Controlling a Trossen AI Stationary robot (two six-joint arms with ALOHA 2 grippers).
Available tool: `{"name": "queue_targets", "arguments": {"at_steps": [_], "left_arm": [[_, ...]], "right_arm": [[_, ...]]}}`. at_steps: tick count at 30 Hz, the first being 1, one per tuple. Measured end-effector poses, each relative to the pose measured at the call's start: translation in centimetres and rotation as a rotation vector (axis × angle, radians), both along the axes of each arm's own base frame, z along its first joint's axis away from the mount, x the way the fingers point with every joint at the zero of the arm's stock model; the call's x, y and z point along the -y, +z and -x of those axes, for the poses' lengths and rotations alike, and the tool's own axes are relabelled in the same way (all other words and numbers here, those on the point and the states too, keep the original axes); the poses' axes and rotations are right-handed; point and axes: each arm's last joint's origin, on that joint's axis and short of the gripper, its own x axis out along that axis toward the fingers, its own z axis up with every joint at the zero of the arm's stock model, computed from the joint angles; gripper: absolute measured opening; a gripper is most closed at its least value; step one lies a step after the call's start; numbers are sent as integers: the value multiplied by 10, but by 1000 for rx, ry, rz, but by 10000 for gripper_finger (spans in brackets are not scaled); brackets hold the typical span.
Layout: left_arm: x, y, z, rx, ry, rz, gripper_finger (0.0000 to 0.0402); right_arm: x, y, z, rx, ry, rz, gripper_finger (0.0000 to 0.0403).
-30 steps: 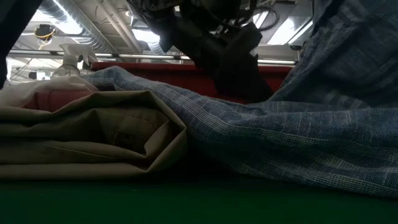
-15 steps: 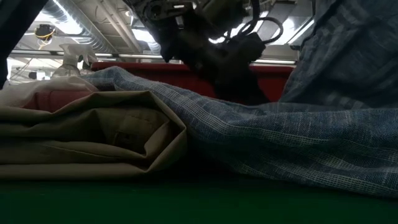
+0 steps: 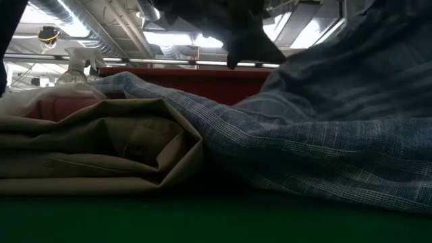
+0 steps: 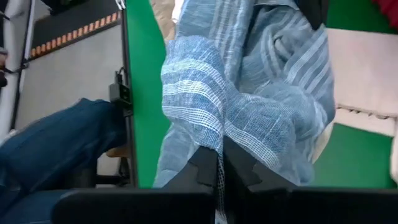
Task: Fold Laundry from Bin
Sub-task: Fold the blue polo shirt
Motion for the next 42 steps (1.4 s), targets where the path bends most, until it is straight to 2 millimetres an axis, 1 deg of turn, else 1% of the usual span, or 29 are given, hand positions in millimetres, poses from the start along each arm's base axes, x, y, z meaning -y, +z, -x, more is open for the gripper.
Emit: {"name": "queue_targets", "arguments": {"at_steps": [4,7,9,15,20,24,29,31,34,37,42], "left_arm": [[10,7,5,-5,-27,2,0],[24,7,7,-24,-58,5,0],[36,6,8,-28,-87,5,0],[75,6,13,-28,-175,0,0],[109,2,19,-38,-225,-22,0],[133,-16,20,-87,-274,-37,0],[158,-44,20,-152,-329,-54,0],[166,-54,21,-176,-343,-65,0],[176,-61,24,-187,-340,-90,0],[180,-61,25,-174,-313,-108,8],[185,-55,24,-112,-257,-87,51]], "right_arm": [[-12,0,9,18,-13,-30,5],[-25,-4,14,13,-8,-40,5],[-37,-9,16,-1,-6,-45,5],[-77,-31,20,-78,-5,-42,5],[-108,-55,24,-138,-26,-15,5],[-130,-78,24,-187,-39,29,5],[-152,-105,23,-314,-59,47,5],[-159,-116,23,-370,-56,57,5],[-169,-130,22,-467,-40,40,5],[-177,-139,21,-550,-19,15,5],[-183,-145,20,-570,-9,-5,5]]}}
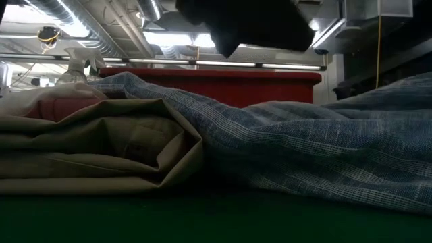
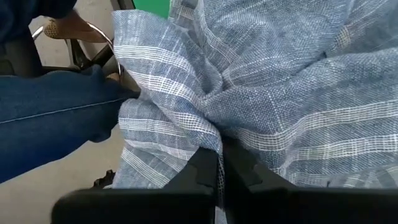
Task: Fold Laundry from Bin
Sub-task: Fold the blue polo shirt
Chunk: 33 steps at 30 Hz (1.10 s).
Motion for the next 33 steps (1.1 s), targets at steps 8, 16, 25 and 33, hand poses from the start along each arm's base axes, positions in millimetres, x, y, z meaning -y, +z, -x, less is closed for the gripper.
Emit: {"name": "queue_targets", "arguments": {"at_steps": [8,16,25,33], "left_arm": [[-9,13,-8,123,109,-12,115],[-41,53,-5,205,295,41,127],[-97,76,6,149,611,119,108],[-126,55,3,-31,635,166,101]], "right_arm": [[-1,0,0,-7,1,-11,5],[-1,0,1,-39,0,-23,43],[-1,0,1,-56,3,-26,127],[-3,0,5,-196,29,-82,131]]}}
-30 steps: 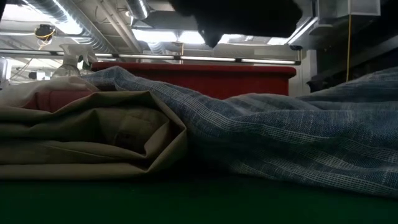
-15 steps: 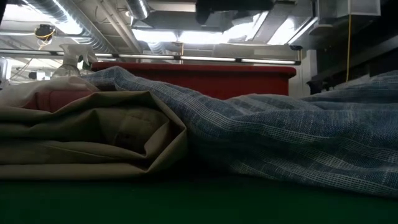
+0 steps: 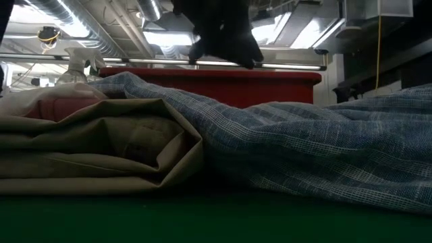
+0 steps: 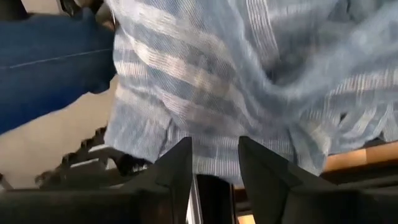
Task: Fold Laundry from Bin
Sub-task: Fold the blue polo shirt
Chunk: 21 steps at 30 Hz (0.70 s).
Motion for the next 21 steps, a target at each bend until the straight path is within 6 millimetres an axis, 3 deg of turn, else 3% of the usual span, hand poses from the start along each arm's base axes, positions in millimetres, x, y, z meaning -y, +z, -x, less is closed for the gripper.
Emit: {"name": "queue_targets", "arguments": {"at_steps": [10,21], "left_arm": [[-9,-22,-8,-64,23,46,101],[-24,-38,2,-227,136,50,101]], "right_arm": [[5,13,3,11,18,-45,131],[6,15,2,37,14,-46,131]]}}
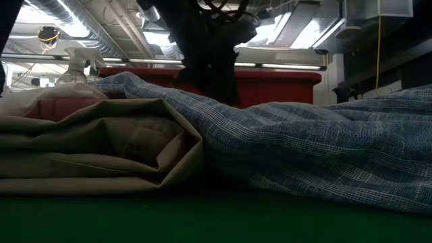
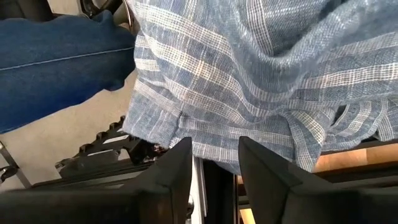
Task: Fold Laundry from Bin
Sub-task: Fold the blue polo shirt
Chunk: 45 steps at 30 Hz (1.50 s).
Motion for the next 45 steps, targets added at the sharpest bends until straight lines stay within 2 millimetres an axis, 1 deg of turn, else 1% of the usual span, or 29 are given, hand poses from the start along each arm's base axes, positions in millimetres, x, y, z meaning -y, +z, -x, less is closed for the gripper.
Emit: {"name": "queue_targets", "arguments": {"at_steps": [5,9,12,15,16,22,25,29,33,37,41,45], "left_arm": [[5,-11,-1,-42,3,-5,101],[2,-18,0,-81,30,-20,97],[1,-22,4,-131,41,-30,71],[1,-20,7,-148,50,-56,19],[1,-20,7,-150,52,-61,10],[7,-21,10,-175,32,-62,2],[11,-22,19,-250,27,-70,2],[15,-21,34,-359,73,-90,1],[22,-12,48,-397,123,-150,1],[30,-1,61,-407,169,-159,1],[39,1,75,-490,209,-164,0],[45,1,86,-564,222,-164,0]], "right_arm": [[0,0,0,6,-2,1,131],[0,0,-1,8,1,0,131],[0,0,0,10,4,-2,131],[0,0,-1,10,4,-2,131],[0,0,-1,10,4,-2,131],[0,0,-1,18,3,1,131],[0,0,-1,40,-2,10,131],[0,0,-2,51,-4,14,131],[0,0,-2,59,-3,18,131],[0,0,-2,61,-4,20,131],[1,0,-2,74,-7,26,131],[1,0,-2,75,-6,26,131]]}}
